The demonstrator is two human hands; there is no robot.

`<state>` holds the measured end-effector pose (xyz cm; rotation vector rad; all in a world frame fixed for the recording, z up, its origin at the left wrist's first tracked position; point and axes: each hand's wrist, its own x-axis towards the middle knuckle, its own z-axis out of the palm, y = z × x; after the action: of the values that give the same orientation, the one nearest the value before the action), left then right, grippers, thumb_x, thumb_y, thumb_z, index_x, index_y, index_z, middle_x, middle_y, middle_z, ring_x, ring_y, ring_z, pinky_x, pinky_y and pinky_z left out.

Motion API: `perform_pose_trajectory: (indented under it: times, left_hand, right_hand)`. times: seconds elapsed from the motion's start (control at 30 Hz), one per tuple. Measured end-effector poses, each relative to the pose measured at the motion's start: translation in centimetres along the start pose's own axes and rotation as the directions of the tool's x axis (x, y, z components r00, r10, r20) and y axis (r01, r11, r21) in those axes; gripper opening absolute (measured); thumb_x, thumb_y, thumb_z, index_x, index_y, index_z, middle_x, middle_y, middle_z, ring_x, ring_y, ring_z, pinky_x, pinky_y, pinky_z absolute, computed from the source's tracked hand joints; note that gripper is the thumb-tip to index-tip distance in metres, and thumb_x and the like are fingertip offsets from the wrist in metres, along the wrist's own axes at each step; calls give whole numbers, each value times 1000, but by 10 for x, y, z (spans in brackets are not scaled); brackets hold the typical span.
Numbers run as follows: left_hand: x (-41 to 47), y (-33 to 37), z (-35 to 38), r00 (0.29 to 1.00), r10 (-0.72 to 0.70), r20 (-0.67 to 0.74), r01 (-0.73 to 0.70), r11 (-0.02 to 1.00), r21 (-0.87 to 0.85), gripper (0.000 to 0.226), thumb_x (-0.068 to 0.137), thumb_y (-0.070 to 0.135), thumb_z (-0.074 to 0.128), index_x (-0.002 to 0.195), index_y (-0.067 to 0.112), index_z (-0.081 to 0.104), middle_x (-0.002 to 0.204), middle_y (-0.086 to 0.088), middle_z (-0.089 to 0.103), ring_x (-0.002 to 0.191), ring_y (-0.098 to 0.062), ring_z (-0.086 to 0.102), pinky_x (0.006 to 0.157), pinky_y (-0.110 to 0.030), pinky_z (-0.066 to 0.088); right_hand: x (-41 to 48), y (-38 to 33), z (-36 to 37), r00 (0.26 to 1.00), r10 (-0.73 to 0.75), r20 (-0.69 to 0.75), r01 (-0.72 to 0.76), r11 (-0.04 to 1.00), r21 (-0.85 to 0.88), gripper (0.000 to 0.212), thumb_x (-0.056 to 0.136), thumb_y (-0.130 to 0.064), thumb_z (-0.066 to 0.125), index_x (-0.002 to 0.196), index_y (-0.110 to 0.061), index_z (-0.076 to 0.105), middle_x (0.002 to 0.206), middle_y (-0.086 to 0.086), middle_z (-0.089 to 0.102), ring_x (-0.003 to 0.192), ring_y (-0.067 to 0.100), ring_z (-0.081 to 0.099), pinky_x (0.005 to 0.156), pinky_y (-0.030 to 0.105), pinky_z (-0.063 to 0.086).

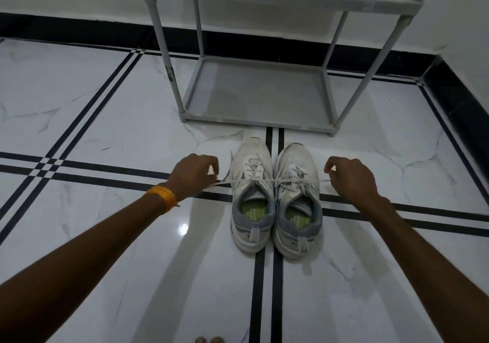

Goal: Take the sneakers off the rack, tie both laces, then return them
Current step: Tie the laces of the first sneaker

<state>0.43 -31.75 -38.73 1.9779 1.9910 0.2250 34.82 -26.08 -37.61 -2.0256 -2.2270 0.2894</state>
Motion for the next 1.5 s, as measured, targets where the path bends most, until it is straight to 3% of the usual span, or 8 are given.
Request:
perform_pose_trajectory:
  times: [0.13, 0.23, 0.33, 0.47, 0.87, 1.23, 1.37, 1.5]
  left_hand:
    - [0, 20, 10, 989, 145, -37, -145, 989, 13, 31, 98, 36, 49, 121, 21, 64, 117, -4, 67, 100, -24, 64, 78, -33, 49]
    - [-3, 39, 15, 975, 224, -7, -223, 968, -112, 26, 97, 32, 52, 115, 19, 66, 117, -2, 68, 101, -22, 63, 84, -35, 52]
    - [-7, 46, 21, 975, 222, -26, -223, 957, -186, 12, 95, 22, 58, 104, 17, 64, 107, -5, 69, 93, -23, 62, 78, -30, 48]
    - [-11, 50, 19, 969, 242, -55, -248, 948, -199, 5, 94, 15, 57, 98, 12, 60, 97, -8, 67, 84, -24, 59, 75, -33, 49]
    - [-21, 39, 10, 917, 395, 53, -399, 912, 98, 29, 86, 19, 72, 111, 14, 58, 110, -10, 71, 93, -27, 67, 81, -30, 51]
    - [-29, 40, 13, 933, 359, 0, -353, 917, 183, 29, 90, 18, 65, 117, 12, 58, 104, -14, 68, 86, -24, 56, 70, -32, 44]
    - [-29, 38, -9, 978, 195, 74, -188, 978, -93, 21, 96, 30, 55, 87, 13, 64, 84, -9, 67, 83, -24, 57, 70, -33, 45]
    - [-30, 41, -22, 968, 87, 237, 110, 701, -705, 22, 96, 26, 55, 93, 10, 71, 104, -4, 72, 101, -21, 65, 89, -34, 52]
  right_hand:
    - [-7, -30, 5, 991, -128, 43, 133, 980, -150, 27, 94, -31, 51, 116, -21, 63, 108, 12, 68, 99, 34, 60, 78, 40, 47]
    - [-15, -66, -3, 957, -290, 2, 289, 955, 67, 24, 91, -27, 57, 111, -19, 68, 114, 6, 67, 105, 28, 58, 88, 42, 49]
    - [-26, -97, -1, 900, -390, 196, 308, 886, 347, 18, 88, -24, 66, 103, -17, 72, 106, 0, 70, 96, 17, 63, 84, 32, 50]
    - [-28, -103, 9, 896, -408, 175, 327, 873, 361, 5, 83, -21, 73, 83, -19, 69, 84, 1, 72, 75, 14, 64, 70, 28, 50]
    - [-38, -94, 9, 833, -528, 164, 549, 823, -144, 22, 74, 6, 60, 94, -4, 63, 97, 21, 69, 91, 36, 64, 70, 36, 44]
    - [-40, -88, 20, 855, -488, 174, 508, 856, -98, 11, 82, -1, 57, 92, -7, 57, 98, 17, 65, 92, 32, 57, 69, 35, 37]
    - [-31, -84, -2, 819, -499, 282, 538, 839, -80, 21, 97, -29, 49, 101, -14, 63, 109, 5, 58, 107, 26, 47, 86, 39, 40]
    - [-31, -91, -25, 834, -461, 305, 206, 772, 601, 27, 96, -31, 54, 100, -9, 69, 114, -3, 67, 108, 10, 59, 97, 33, 47]
